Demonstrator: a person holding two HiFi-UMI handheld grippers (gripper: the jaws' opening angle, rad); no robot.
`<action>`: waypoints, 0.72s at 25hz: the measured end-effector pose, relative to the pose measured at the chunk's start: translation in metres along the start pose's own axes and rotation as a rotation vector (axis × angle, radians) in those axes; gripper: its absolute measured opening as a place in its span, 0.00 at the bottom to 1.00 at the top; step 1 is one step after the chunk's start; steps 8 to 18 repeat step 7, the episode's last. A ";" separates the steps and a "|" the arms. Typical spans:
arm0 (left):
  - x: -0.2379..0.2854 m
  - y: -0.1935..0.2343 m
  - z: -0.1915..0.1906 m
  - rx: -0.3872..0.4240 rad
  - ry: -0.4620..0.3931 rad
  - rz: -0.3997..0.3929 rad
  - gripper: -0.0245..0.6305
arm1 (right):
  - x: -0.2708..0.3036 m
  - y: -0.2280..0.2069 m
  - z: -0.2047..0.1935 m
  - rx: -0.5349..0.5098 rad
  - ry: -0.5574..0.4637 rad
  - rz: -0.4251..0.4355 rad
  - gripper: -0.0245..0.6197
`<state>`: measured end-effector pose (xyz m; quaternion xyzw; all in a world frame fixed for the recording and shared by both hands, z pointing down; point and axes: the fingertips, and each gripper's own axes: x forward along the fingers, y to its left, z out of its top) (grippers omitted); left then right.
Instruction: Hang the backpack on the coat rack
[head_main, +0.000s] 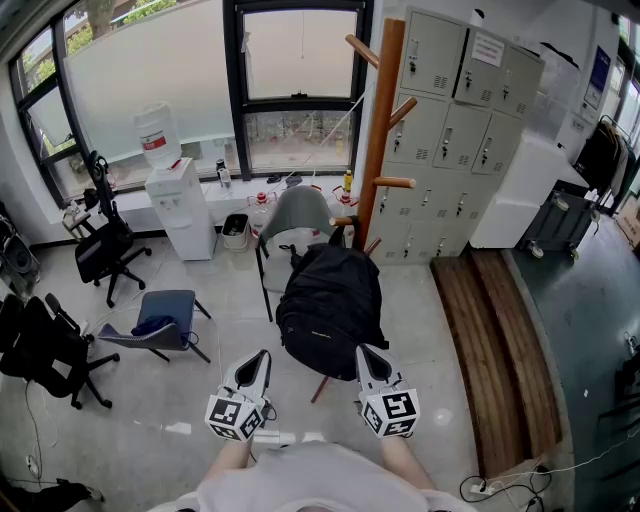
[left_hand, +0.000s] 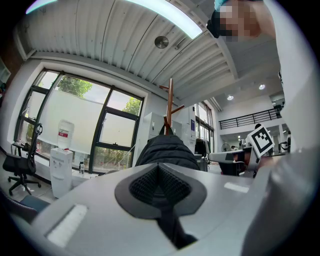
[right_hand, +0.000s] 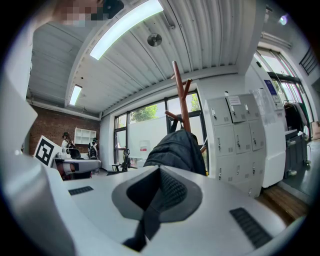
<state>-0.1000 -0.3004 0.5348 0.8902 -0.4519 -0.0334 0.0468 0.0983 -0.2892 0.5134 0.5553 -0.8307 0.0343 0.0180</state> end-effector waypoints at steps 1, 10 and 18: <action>0.000 0.000 0.000 -0.001 0.000 0.000 0.05 | 0.000 0.000 0.000 -0.001 0.000 0.000 0.05; 0.001 0.000 -0.001 0.002 0.002 0.000 0.05 | 0.000 -0.001 -0.001 0.002 0.000 0.001 0.05; 0.001 0.000 -0.001 0.002 0.002 0.000 0.05 | 0.000 -0.001 -0.001 0.002 0.000 0.001 0.05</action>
